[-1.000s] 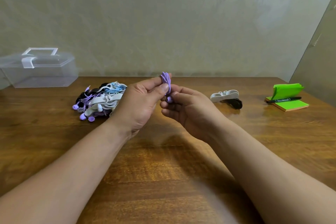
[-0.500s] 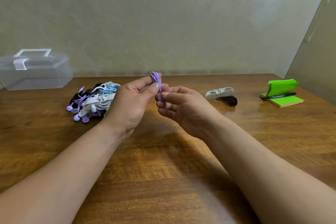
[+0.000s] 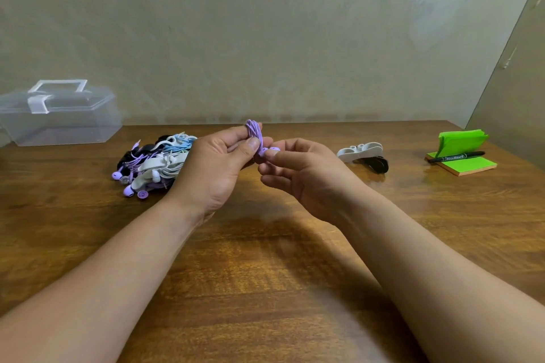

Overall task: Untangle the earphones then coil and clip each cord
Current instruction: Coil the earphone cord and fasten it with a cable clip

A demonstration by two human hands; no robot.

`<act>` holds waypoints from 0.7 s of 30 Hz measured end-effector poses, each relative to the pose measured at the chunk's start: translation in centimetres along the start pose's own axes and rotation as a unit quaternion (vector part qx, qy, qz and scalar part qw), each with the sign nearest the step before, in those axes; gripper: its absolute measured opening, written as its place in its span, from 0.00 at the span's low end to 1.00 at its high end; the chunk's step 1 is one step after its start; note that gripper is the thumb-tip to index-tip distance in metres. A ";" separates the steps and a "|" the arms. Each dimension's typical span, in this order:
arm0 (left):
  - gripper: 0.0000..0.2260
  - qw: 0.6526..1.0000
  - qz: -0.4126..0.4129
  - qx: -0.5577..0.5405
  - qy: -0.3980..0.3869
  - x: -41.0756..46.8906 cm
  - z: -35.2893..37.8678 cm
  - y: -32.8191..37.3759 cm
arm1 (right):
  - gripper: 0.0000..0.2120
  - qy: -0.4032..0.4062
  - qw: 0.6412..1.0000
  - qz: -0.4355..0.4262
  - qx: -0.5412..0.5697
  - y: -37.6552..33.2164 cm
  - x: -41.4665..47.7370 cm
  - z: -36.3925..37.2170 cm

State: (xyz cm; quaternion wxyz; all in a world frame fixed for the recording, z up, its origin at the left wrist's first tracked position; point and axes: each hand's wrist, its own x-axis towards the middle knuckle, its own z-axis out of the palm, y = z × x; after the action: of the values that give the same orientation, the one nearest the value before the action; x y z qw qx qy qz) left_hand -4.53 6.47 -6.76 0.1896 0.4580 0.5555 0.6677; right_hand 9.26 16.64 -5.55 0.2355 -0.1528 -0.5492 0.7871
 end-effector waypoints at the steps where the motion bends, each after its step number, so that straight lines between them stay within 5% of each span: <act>1: 0.11 1.000 0.001 0.008 -0.008 0.0 0.0 0.0 | 0.06 0.011 1.000 -0.009 -0.023 0.0 0.1 -0.2; 13: 0.14 0.984 -0.016 0.075 -0.160 -0.2 -0.8 0.0 | 0.14 0.070 0.968 -0.098 -0.218 0.6 0.3 -0.9; 21: 0.07 0.976 0.010 0.152 -0.157 -0.3 -0.9 0.3 | 0.18 0.036 0.945 -0.112 -0.305 0.0 0.3 -1.7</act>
State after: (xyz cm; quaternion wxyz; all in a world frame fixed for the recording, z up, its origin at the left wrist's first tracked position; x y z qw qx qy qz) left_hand -5.08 5.64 -6.59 0.1961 0.5865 0.6087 0.4971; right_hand 9.86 18.18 -6.10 0.2841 -0.1833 -0.7674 0.5448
